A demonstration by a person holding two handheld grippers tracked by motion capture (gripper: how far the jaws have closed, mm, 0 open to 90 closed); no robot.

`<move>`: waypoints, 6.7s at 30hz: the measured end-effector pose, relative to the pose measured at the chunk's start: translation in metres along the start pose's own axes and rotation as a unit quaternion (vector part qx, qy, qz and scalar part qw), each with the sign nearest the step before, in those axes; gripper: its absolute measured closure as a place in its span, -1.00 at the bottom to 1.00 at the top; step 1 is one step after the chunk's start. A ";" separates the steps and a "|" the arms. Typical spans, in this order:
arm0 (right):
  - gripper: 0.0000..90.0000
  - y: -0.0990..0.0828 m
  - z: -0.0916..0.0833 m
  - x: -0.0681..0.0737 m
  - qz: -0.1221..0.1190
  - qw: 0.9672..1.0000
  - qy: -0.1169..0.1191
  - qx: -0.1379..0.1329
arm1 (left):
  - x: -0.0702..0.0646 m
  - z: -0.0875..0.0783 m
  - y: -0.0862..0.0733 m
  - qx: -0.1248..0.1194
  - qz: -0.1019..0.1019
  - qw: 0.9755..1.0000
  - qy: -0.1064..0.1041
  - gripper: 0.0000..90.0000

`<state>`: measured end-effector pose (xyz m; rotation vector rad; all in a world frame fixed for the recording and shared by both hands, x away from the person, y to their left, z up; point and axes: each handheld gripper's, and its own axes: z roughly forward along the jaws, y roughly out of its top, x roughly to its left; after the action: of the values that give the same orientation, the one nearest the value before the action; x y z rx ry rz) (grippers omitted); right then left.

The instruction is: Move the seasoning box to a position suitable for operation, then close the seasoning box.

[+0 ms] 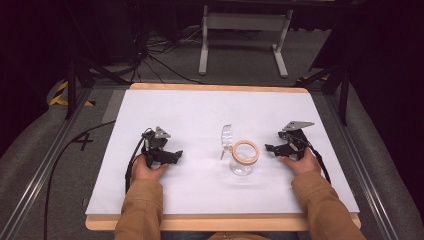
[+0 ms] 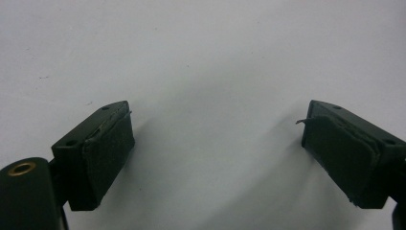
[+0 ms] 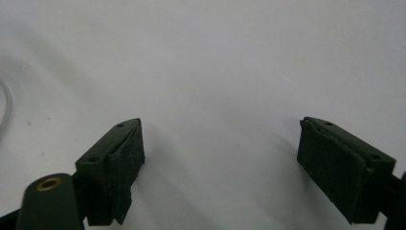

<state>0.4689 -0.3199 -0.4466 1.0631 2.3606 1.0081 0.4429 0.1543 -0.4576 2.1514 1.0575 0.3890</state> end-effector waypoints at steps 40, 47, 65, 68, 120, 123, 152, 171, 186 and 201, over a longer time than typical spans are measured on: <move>0.98 0.030 -0.016 0.035 -0.043 0.993 0.111 -0.019 | -0.026 -0.062 0.043 0.006 -0.019 0.998 -0.068 0.96; 0.99 0.031 -0.011 0.043 -0.055 0.990 0.127 -0.012 | -0.038 -0.072 0.052 0.005 -0.005 0.997 -0.077 0.87; 0.99 0.036 -0.008 0.064 -0.086 0.984 0.154 -0.002 | -0.043 -0.075 0.057 0.009 0.003 0.997 -0.082 0.80; 0.99 0.036 -0.010 0.066 -0.092 0.983 0.160 0.000 | -0.043 -0.074 0.058 0.007 0.002 0.996 -0.085 0.79; 0.99 0.016 -0.031 0.136 -0.172 0.965 0.193 0.042 | -0.056 -0.051 0.090 0.026 0.035 0.985 -0.166 0.86; 0.99 0.016 -0.032 0.136 -0.175 0.964 0.196 0.044 | -0.057 -0.051 0.091 0.025 0.034 0.986 -0.164 0.88; 0.99 0.056 -0.075 0.143 -0.102 0.969 0.213 -0.067 | -0.082 -0.048 0.110 -0.049 0.037 0.979 -0.194 0.98; 0.99 0.060 -0.074 0.144 -0.074 0.966 0.230 -0.095 | -0.095 -0.053 0.110 -0.027 0.074 0.975 -0.206 0.96; 0.99 0.062 -0.077 0.150 -0.086 0.963 0.240 -0.085 | -0.098 -0.065 0.108 -0.016 0.090 0.974 -0.207 0.96; 0.99 0.063 -0.081 0.161 -0.101 0.961 0.253 -0.047 | -0.090 -0.074 0.106 -0.016 0.084 0.976 -0.201 0.93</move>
<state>0.3491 -0.2061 -0.3508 0.5552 2.7054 1.4296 0.4085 0.0729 -0.3272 2.1748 0.6409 0.0383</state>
